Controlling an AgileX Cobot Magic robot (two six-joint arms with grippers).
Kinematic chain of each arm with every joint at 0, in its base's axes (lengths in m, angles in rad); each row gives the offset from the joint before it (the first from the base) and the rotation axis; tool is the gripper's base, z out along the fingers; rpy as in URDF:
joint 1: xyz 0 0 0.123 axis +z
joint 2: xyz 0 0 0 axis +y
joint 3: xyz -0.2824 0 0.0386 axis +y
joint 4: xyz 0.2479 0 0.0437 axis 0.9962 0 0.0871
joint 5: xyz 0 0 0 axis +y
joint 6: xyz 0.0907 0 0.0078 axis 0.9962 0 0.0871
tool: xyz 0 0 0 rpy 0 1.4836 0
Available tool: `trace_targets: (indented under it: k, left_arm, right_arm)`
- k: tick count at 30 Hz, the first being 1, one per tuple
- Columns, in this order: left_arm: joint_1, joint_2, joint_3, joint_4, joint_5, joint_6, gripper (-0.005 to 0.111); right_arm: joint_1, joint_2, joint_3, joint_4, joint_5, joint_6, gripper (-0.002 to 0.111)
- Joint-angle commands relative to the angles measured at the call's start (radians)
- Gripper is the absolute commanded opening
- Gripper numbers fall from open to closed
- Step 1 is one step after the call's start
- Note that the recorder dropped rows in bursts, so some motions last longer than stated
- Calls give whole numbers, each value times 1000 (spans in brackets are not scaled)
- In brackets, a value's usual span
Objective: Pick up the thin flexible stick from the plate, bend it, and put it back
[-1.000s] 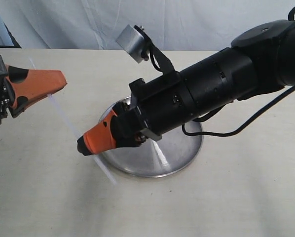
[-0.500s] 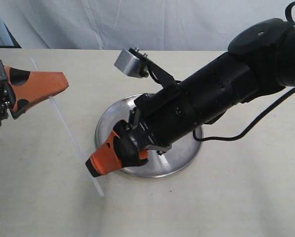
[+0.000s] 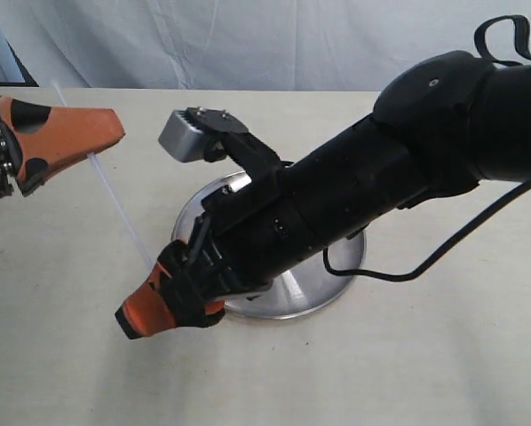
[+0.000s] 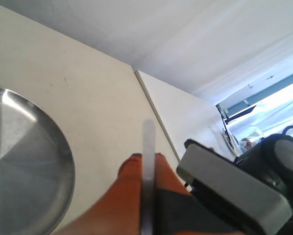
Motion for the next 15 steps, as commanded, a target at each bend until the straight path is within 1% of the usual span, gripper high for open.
trace_targets:
  k: [1, 5, 9, 15]
  left_arm:
    - [-16, 0, -40, -9, 30, -8, 0]
    - [-43, 0, -41, -9, 26, -8, 0]
    - [-81, 0, -41, -9, 21, 8, 0]
    - [-146, 0, -41, -9, -3, 164, 0]
  right_arm:
    - [13, -9, 3, 15, -17, -2, 33]
    - [13, -9, 3, 19, 17, -2, 0]
    - [13, -9, 3, 19, 95, -2, -1]
    - [13, -66, 3, 8, 209, -2, -1]
